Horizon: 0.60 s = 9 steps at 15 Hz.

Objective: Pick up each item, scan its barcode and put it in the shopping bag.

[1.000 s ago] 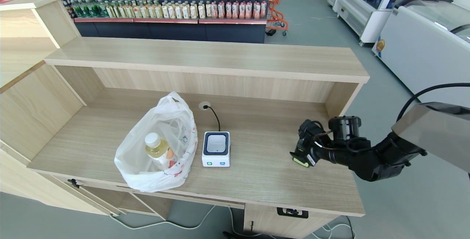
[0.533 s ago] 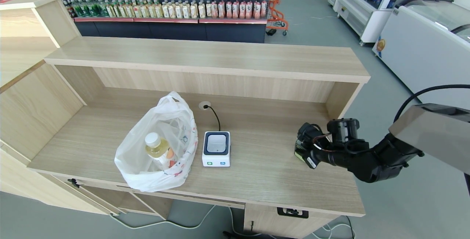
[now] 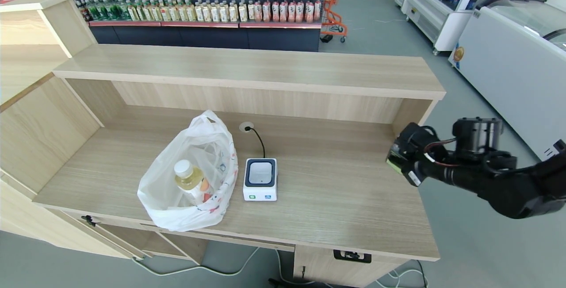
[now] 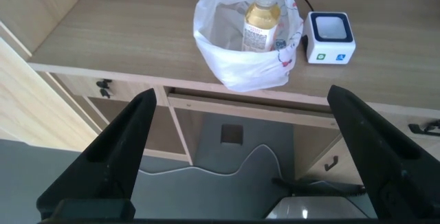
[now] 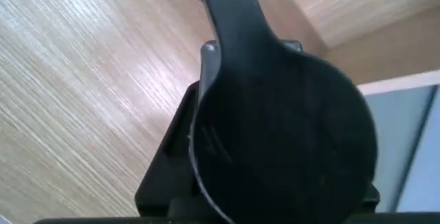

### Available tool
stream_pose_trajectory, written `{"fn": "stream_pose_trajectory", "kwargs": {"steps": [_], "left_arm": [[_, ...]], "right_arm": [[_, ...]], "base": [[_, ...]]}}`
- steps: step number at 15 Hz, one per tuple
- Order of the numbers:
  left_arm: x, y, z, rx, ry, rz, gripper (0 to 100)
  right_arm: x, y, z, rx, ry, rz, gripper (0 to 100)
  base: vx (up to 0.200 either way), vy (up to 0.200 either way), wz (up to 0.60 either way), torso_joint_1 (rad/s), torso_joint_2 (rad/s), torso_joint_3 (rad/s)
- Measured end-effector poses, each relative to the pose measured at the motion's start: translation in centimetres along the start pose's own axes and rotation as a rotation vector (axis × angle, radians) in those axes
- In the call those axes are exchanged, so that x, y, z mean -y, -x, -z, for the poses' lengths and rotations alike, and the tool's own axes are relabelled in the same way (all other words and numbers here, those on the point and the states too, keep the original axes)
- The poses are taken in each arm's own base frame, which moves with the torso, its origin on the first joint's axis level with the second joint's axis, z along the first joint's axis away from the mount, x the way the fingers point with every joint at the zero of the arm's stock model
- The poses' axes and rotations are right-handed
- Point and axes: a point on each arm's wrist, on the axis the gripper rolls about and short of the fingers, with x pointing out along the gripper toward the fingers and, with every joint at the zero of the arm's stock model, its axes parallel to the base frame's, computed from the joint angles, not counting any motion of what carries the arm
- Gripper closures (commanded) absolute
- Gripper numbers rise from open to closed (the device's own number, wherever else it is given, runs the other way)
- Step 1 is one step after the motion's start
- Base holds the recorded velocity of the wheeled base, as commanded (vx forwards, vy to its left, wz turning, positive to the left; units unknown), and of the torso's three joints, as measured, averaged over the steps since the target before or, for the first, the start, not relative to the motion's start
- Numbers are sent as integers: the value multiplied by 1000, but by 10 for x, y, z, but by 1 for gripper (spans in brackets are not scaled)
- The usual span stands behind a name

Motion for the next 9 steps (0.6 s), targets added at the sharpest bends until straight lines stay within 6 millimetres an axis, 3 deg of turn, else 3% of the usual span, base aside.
{"fn": "stream_pose_trajectory", "kwargs": {"steps": [2,4,6,9], "left_arm": [[0,0,0,0,0,0,0],[0,0,0,0,0,0,0],[0,0,0,0,0,0,0],[0,0,0,0,0,0,0]], "right_arm": [[13,52,-13,39,101,77,100],[7,110,-25,117,257,117,100],[-16,154,-42,309,622,93,100],[-42,194,-64,632,1153,186,100]], "base": [[0,0,0,0,0,0],[0,0,0,0,0,0],[0,0,0,0,0,0],[0,0,0,0,0,0]]}}
